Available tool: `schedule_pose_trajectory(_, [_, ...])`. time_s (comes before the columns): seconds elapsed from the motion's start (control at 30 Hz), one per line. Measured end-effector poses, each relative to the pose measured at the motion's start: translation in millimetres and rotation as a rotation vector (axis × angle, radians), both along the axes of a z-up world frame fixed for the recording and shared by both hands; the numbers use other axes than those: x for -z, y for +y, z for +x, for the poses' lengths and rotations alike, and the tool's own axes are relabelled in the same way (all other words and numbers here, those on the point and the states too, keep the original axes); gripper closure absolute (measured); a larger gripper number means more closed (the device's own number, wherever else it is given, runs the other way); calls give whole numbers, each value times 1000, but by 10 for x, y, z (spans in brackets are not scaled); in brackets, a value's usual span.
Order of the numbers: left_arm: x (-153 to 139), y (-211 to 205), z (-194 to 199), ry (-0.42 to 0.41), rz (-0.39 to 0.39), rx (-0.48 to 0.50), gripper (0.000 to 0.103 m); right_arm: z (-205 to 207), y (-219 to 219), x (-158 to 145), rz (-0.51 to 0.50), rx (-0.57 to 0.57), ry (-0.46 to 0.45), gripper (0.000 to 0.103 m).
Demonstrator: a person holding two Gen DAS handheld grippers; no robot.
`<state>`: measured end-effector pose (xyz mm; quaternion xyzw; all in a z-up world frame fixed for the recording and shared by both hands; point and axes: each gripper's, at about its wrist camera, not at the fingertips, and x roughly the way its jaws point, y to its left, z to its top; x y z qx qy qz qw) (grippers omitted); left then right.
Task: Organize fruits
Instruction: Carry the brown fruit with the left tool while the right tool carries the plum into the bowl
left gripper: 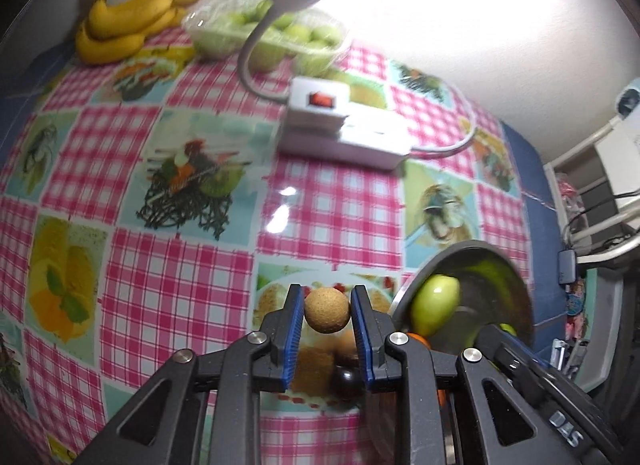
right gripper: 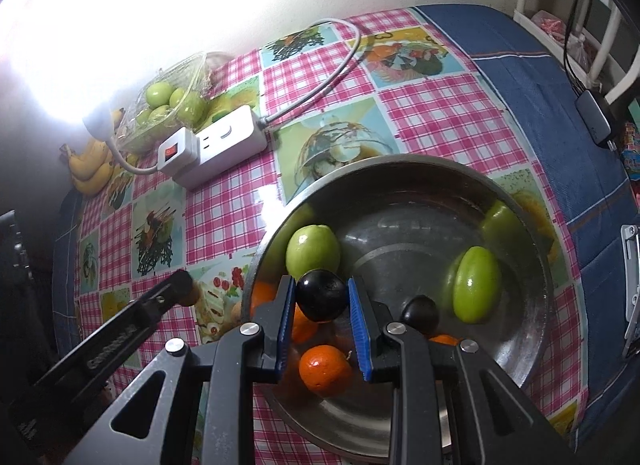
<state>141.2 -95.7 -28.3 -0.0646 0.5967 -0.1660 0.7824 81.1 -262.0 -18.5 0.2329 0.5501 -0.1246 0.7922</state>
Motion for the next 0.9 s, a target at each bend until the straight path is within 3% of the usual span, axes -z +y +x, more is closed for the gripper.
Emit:
schedule_pose_trajectory(0.33, [-240,-502,-280,-49,-17,150,77,-235,-434,40,4,106,22,75])
schedule_pose_trajectory(0.57, [-137,-837,-482,-40,10,245,77,-337,-694,65,13,175,6,75])
schedule_pose_trajectory(0.9, [101,-1065,-586,-21,55,304,77,-259,-704,216,19,162,16,75])
